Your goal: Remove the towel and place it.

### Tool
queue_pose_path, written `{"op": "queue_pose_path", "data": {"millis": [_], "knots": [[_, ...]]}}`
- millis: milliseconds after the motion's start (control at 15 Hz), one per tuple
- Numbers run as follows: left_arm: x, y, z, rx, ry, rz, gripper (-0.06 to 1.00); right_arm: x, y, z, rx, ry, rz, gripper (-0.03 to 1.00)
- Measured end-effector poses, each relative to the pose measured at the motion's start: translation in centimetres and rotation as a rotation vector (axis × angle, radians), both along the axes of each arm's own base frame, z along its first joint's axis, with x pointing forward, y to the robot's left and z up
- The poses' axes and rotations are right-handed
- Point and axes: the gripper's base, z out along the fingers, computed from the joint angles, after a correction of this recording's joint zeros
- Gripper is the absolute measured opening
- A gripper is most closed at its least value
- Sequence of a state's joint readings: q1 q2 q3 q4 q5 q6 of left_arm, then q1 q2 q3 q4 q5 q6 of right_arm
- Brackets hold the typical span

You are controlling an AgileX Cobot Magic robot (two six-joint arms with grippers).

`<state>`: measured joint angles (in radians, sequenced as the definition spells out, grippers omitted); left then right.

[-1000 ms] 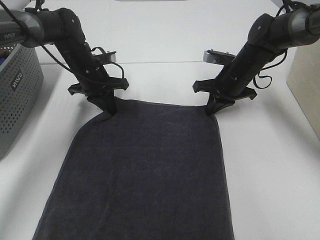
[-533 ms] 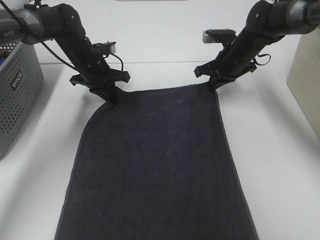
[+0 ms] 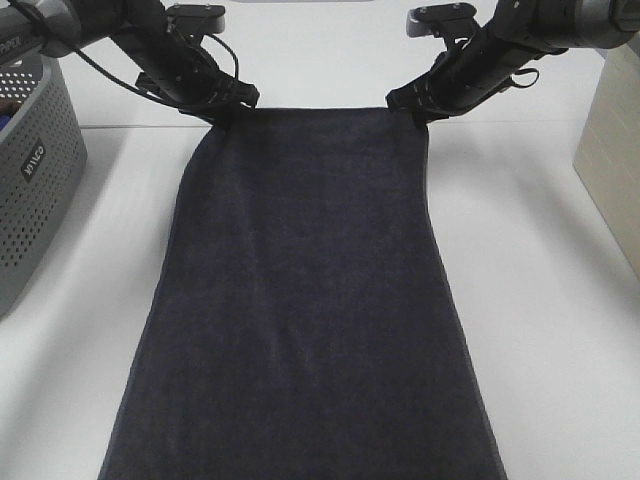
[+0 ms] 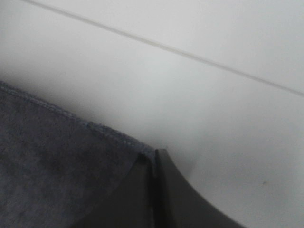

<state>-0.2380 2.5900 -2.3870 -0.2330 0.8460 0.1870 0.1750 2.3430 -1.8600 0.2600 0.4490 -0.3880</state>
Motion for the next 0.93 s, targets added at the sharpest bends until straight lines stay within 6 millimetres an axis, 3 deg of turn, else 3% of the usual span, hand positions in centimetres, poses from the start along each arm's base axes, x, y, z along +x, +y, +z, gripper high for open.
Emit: {"op": "queue_pose_path", "data": {"millis": [333,667,933], "knots": [[1.4,-0.1,-0.2,-0.019,-0.161,0.025,0.01,1.8,-0.2,1.1,0.035,-0.238,-0.068,0.01],[2.6,-0.1,-1.8,-0.029,-0.286,0.053,0.01,4.3,0.1,-1.0,0.040,-0.311,-0.080,0.01],[3.1,0.0,-3.0,-0.032,-0.333,0.068,0.01,5.0,0.2,-2.5,0.039,-0.317,-0.081,0.01]]}}
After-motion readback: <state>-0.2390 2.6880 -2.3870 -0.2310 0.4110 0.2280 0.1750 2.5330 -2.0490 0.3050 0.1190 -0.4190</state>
